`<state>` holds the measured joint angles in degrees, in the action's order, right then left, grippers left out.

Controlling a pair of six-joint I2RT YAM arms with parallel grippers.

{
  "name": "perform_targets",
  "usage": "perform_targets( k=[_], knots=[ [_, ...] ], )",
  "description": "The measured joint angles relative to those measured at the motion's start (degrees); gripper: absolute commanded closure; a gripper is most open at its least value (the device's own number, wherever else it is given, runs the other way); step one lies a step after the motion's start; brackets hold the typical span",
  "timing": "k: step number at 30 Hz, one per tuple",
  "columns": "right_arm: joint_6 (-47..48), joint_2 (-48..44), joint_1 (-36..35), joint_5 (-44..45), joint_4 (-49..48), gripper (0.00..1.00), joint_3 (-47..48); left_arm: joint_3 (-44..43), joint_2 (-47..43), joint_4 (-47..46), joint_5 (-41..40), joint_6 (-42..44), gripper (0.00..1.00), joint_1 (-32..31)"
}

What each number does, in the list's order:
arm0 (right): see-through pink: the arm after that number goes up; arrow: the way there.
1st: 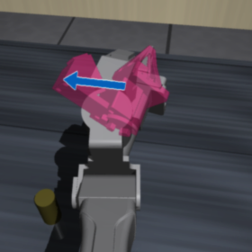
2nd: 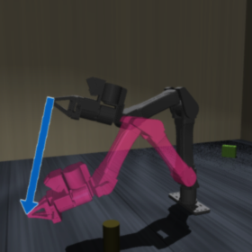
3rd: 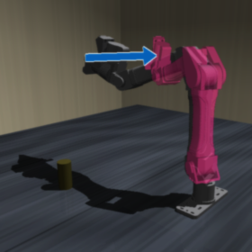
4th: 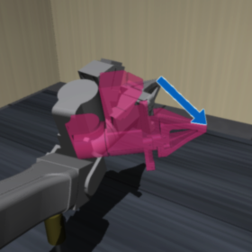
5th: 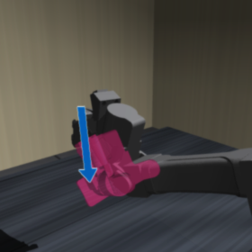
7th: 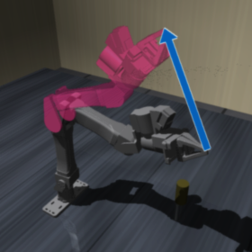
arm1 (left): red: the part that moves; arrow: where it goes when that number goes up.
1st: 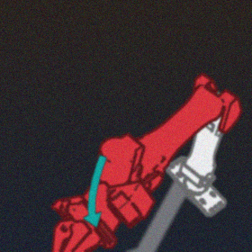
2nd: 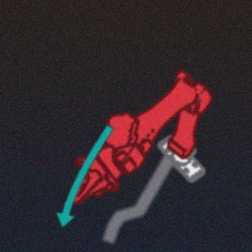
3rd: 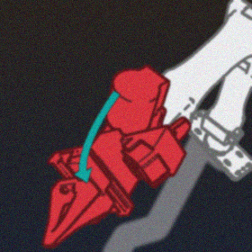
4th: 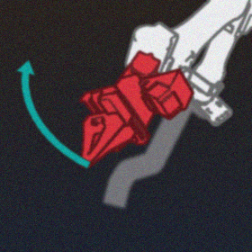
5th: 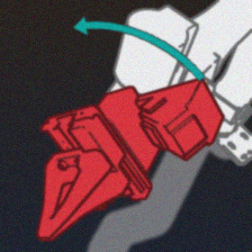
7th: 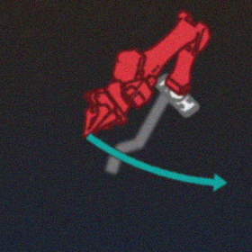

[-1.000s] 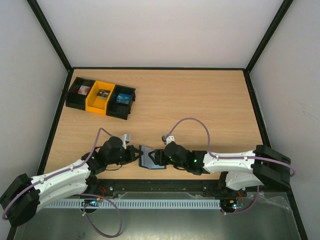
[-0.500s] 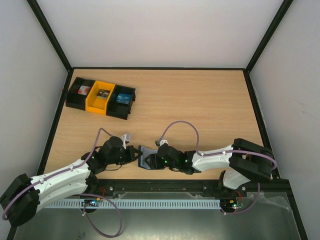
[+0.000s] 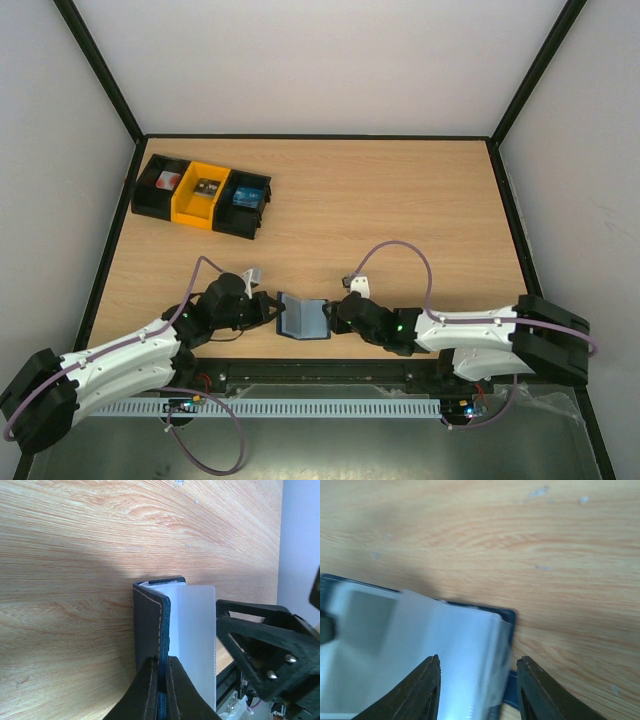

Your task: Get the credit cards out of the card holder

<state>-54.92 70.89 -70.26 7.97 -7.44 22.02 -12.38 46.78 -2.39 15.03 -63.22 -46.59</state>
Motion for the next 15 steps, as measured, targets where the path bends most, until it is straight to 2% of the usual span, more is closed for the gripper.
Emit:
perform_targets(
  k=[5,9,15],
  knots=[
    [-0.9,-6.1,0.0,-1.6,-0.6,0.51,0.0,-0.3,0.3,0.2,0.1,0.1,0.97,0.0],
    [-1.7,-9.0,0.0,-5.4,-4.4,0.5,0.0,-1.9,1.0,0.5,0.2,0.5,0.97,0.0],
    [-2.3,-5.6,0.0,-12.0,-10.4,0.49,0.3,-2.0,1.4,0.4,0.2,0.7,0.97,0.0]
  ],
)
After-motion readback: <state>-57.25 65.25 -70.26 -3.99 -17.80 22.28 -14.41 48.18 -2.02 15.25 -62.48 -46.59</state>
